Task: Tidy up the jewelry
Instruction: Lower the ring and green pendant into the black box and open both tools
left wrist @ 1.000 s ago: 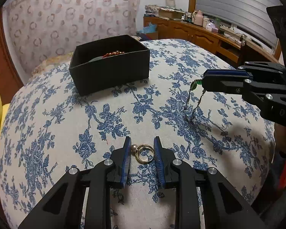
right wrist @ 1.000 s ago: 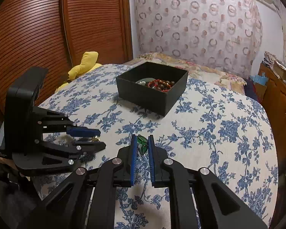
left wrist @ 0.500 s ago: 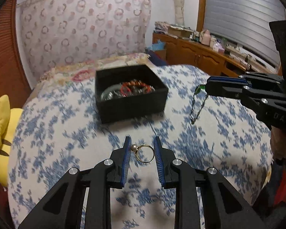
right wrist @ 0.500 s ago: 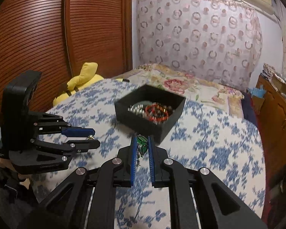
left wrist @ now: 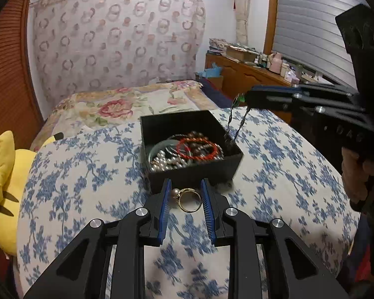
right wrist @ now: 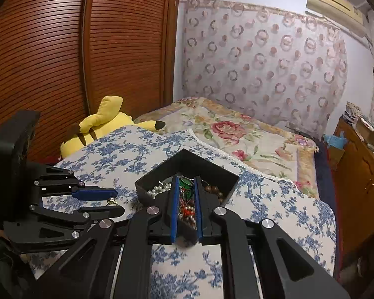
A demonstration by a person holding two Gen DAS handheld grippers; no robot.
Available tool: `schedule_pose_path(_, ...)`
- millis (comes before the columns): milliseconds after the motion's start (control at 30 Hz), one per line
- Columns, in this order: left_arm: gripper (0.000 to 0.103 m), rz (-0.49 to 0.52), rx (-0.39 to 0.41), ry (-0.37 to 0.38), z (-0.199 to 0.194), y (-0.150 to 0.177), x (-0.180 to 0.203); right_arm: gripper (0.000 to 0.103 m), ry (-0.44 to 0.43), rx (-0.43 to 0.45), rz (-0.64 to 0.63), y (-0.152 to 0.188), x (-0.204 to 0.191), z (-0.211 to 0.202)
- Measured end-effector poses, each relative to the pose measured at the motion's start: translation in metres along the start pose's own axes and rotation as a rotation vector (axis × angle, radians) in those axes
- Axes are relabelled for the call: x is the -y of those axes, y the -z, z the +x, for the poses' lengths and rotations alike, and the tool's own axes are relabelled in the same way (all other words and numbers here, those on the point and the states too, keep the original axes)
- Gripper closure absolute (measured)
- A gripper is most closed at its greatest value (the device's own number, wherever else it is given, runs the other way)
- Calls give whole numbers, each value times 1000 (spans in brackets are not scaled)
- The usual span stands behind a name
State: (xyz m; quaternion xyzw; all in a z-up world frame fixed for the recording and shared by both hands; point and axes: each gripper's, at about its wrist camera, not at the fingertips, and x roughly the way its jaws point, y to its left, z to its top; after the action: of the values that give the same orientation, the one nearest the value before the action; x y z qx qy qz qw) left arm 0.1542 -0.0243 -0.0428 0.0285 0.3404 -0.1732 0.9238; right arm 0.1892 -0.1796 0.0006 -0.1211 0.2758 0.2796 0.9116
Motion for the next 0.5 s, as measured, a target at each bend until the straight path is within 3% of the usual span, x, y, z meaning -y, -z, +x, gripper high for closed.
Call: schedule_pose_path(500, 80, -10, -4, -4, 50, -48, -21, 89, -33, -87, 39, 9, 15, 57)
